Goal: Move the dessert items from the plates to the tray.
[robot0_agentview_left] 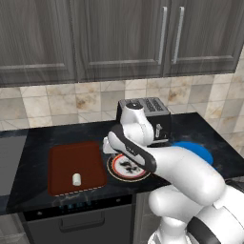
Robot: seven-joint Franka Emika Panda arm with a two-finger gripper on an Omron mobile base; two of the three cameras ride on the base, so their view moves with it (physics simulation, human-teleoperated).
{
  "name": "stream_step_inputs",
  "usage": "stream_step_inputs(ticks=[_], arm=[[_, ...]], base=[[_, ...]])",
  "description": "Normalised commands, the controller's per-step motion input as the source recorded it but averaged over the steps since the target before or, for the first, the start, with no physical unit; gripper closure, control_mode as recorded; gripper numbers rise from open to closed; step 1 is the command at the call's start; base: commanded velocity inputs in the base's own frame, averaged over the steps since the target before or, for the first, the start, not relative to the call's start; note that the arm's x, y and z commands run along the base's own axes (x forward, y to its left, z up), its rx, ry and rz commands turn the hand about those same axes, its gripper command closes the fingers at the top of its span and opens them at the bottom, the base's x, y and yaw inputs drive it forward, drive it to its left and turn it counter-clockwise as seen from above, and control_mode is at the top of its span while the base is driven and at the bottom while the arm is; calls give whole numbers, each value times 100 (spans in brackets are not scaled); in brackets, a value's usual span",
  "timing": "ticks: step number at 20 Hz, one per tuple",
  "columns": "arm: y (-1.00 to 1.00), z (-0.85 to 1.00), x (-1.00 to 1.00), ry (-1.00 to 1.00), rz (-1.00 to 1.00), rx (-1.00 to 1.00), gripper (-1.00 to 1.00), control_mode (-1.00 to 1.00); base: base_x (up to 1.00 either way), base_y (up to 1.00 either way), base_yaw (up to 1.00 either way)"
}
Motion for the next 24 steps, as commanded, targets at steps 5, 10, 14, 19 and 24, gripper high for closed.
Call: stream_step_inputs(ticks=[5,10,14,19,24], arm=[[-68,0,2,0,0,0,-100,-100],[-62,0,0,1,0,0,-100,-100],[-58,0,0,0,0,0,-100,-100],[-50,0,1,0,0,0,-100,-100],[-15,0,8,0,0,0,-100,-100]], base=[[0,0,0],[0,0,0],[0,0,0],[0,0,0],[0,0,0]])
